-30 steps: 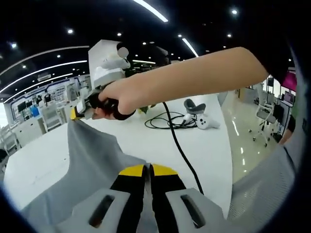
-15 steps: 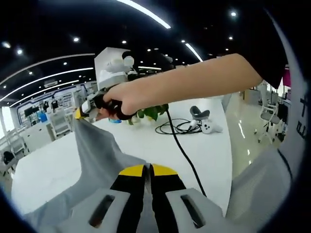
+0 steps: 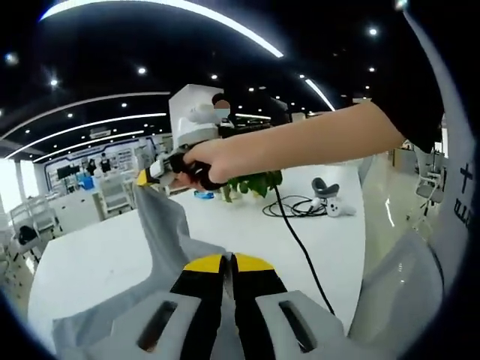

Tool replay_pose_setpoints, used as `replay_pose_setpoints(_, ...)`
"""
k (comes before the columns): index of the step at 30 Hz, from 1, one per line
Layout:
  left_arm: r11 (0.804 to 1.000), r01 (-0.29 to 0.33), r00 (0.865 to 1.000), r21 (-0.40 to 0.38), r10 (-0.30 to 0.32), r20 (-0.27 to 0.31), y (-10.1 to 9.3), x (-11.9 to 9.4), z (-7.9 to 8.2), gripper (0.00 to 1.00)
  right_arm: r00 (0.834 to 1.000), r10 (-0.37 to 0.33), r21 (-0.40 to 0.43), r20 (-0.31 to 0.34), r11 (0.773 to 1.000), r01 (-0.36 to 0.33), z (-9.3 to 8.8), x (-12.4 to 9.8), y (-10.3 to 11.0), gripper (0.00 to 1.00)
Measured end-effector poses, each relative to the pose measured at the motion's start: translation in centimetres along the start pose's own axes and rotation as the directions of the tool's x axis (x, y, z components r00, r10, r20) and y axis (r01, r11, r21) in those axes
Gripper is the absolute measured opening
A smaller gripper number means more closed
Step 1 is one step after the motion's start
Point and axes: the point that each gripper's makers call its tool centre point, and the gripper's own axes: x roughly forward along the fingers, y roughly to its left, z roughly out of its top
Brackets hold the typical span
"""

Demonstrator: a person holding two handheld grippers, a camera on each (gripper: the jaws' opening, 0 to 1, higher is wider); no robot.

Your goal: Fold the towel on the table until its edges align and the towel forms a compact rectangular stack.

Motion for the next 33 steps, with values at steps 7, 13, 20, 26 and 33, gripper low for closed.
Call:
replay_pose_setpoints(7, 0.999, -0.031, 0.999, 0.01, 0.031, -0.006, 1.7, -3.0, -0.6, 0.04, 0.999, 0.038, -0.031, -0.011, 0.999, -0.038, -0.2, 1.9, 3.7, 0.0)
replay_pose_setpoints(13, 0.997, -0.076, 0.997, -0.01, 0.076, 0.0, 4.0, -5.7, -1.1, 0.04, 0.998, 0.065, -0.061, -0.019, 0.996, -0.066, -0.5, 3.7, 6.7, 0.0)
replay_pose_setpoints(20, 0.992, -0.126, 0.992, -0.025, 0.126, -0.002, 6.5, -8.7, -1.9, 0.03, 0.995, 0.096, -0.055, -0.019, 0.994, -0.096, -0.9, 5.8, 9.7, 0.0)
replay_pose_setpoints(26, 0.981, -0.186, 0.982, -0.051, 0.187, -0.001, 8.7, -10.7, -2.6, 0.04, 0.993, 0.119, -0.063, -0.026, 0.991, -0.12, -0.7, 7.3, 11.8, 0.0)
replay_pose_setpoints(33, 0.965, -0.252, 0.968, -0.076, 0.252, -0.015, 10.9, -13.4, -3.6, 0.04, 0.986, 0.162, -0.095, -0.05, 0.982, -0.166, -1.4, 9.1, 14.6, 0.0)
